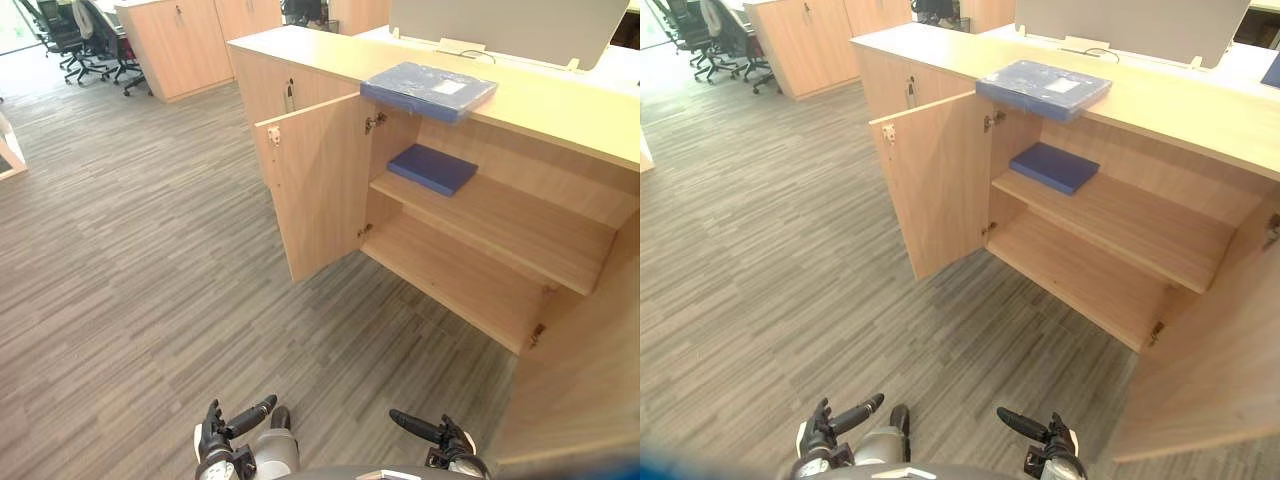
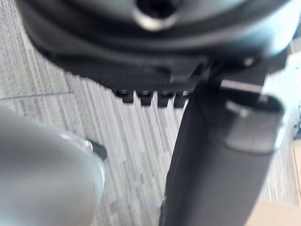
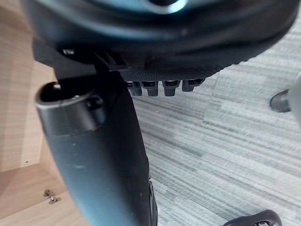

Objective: Walk over to the cabinet, pick up the folder, carry it to the office cabinet, place the folder inside the office cabinet, then close the office cabinet door

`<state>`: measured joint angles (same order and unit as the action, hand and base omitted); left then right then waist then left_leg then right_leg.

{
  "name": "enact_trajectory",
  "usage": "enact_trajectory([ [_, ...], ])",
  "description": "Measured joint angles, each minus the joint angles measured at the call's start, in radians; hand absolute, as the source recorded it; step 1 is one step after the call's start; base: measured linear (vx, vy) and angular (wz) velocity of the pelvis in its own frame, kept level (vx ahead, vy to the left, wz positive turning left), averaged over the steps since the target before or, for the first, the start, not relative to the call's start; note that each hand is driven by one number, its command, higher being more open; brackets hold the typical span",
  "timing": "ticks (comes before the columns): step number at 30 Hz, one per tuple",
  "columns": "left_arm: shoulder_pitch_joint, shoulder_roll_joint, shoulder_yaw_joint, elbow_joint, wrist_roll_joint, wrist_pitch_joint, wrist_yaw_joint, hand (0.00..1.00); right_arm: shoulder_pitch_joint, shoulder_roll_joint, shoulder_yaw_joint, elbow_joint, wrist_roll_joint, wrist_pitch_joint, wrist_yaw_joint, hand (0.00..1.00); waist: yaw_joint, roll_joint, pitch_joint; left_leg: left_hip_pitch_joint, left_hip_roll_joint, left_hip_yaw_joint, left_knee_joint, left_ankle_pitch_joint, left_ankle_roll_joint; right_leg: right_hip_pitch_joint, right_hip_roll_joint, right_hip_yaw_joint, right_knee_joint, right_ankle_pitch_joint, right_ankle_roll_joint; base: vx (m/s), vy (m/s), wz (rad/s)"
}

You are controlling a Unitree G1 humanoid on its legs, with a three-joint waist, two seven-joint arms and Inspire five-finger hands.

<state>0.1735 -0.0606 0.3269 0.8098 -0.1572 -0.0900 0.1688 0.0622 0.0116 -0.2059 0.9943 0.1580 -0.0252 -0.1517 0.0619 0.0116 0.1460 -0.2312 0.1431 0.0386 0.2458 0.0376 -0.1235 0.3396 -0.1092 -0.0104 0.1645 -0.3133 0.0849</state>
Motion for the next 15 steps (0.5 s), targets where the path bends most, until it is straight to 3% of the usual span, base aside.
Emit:
enact_trajectory([
  [1, -0.003, 0.015, 0.005, 0.002, 0.001, -0.002, 0.004, 1.00, -0.006, 0.026, 0.019, 0.002, 0.000, 0.003, 0.010, 1.00, 0.009, -0.029, -0.010, -0.006, -0.031, 0.009, 0.037, -0.019, 0.002, -0.017, -0.039, 0.022, 0.020, 0.011, 0.005, 0.41, 0.417, -0.66],
  [3, -0.007, 0.021, 0.013, 0.013, 0.002, -0.011, -0.002, 1.00, -0.010, 0.052, 0.043, 0.006, -0.002, 0.005, 0.032, 1.00, 0.019, -0.050, -0.025, -0.014, -0.076, -0.010, 0.089, -0.090, 0.019, -0.050, -0.076, 0.066, 0.058, 0.048, 0.003, 0.34, 0.400, -0.52],
  [4, -0.014, 0.017, 0.028, 0.025, 0.002, -0.014, -0.004, 1.00, -0.011, 0.052, 0.042, 0.021, -0.004, 0.007, 0.045, 1.00, 0.032, -0.053, -0.038, -0.013, -0.119, -0.033, 0.129, -0.134, 0.049, -0.057, -0.100, 0.103, 0.067, 0.071, -0.003, 0.32, 0.393, -0.49],
  [5, -0.021, 0.014, 0.045, 0.045, 0.002, -0.018, -0.003, 1.00, -0.010, 0.052, 0.032, 0.033, -0.006, 0.008, 0.046, 1.00, 0.034, -0.061, -0.051, -0.013, -0.130, -0.019, 0.146, -0.143, 0.062, -0.058, -0.117, 0.120, 0.068, 0.081, -0.009, 0.32, 0.353, -0.51],
  [7, -0.035, 0.016, 0.090, 0.098, -0.016, -0.019, 0.006, 1.00, -0.032, 0.050, -0.010, 0.087, -0.014, 0.012, 0.051, 1.00, 0.047, -0.064, -0.077, -0.007, -0.156, 0.016, 0.178, -0.163, 0.096, -0.089, -0.169, 0.194, 0.089, 0.116, -0.002, 0.29, 0.290, -0.74],
  [9, -0.033, 0.024, 0.093, 0.136, -0.030, -0.018, 0.016, 1.00, -0.045, 0.051, -0.041, 0.104, -0.022, 0.013, 0.057, 1.00, 0.046, -0.050, -0.095, 0.032, -0.170, 0.026, 0.164, -0.165, 0.100, -0.125, -0.197, 0.245, 0.115, 0.197, 0.017, 0.26, 0.283, -1.09],
  [10, -0.030, 0.025, 0.090, 0.136, -0.031, -0.018, 0.018, 1.00, -0.038, 0.051, -0.060, 0.103, -0.021, 0.013, 0.060, 1.00, 0.044, -0.053, -0.096, 0.085, -0.187, 0.024, 0.125, -0.166, 0.101, -0.154, -0.215, 0.263, 0.182, 0.229, 0.039, 0.24, 0.243, -1.01],
  [11, -0.027, 0.024, 0.086, 0.136, -0.030, -0.018, 0.017, 1.00, -0.031, 0.049, -0.067, 0.103, -0.022, 0.014, 0.060, 1.00, 0.044, -0.056, -0.099, 0.117, -0.200, 0.024, 0.097, -0.166, 0.101, -0.182, -0.222, 0.271, 0.237, 0.242, 0.040, 0.14, 0.129, -0.88],
  [12, -0.021, 0.024, 0.080, 0.136, -0.031, -0.018, 0.015, 1.00, -0.028, 0.042, -0.076, 0.100, -0.023, 0.012, 0.061, 1.00, 0.045, -0.066, -0.107, 0.167, -0.218, 0.023, 0.044, -0.166, 0.101, -0.239, -0.234, 0.277, 0.348, 0.263, 0.028, 0.13, 0.102, -0.71],
  [13, -0.020, 0.027, 0.062, 0.136, -0.030, -0.018, 0.007, 1.00, -0.022, 0.037, -0.089, 0.096, -0.035, 0.012, 0.061, 1.00, 0.040, -0.072, -0.111, 0.235, -0.242, 0.024, -0.019, -0.169, 0.111, -0.319, -0.252, 0.276, 0.510, 0.317, -0.014, 0.18, 0.129, -0.65],
  [14, -0.019, 0.040, 0.010, 0.139, -0.029, -0.017, -0.004, 1.00, -0.007, 0.010, -0.097, 0.080, -0.042, 0.000, 0.062, 1.00, 0.016, -0.061, -0.108, 0.302, -0.262, 0.026, -0.070, -0.182, 0.150, -0.387, -0.293, 0.220, 0.656, 0.397, -0.082, 0.14, 0.099, -0.40],
  [15, -0.020, 0.042, 0.001, 0.140, -0.028, -0.018, -0.005, 1.00, -0.007, 0.004, -0.099, 0.080, -0.042, -0.002, 0.062, 1.00, 0.011, -0.057, -0.105, 0.312, -0.263, 0.025, -0.076, -0.185, 0.155, -0.397, -0.301, 0.202, 0.683, 0.393, -0.085, 0.12, 0.104, -0.21],
])
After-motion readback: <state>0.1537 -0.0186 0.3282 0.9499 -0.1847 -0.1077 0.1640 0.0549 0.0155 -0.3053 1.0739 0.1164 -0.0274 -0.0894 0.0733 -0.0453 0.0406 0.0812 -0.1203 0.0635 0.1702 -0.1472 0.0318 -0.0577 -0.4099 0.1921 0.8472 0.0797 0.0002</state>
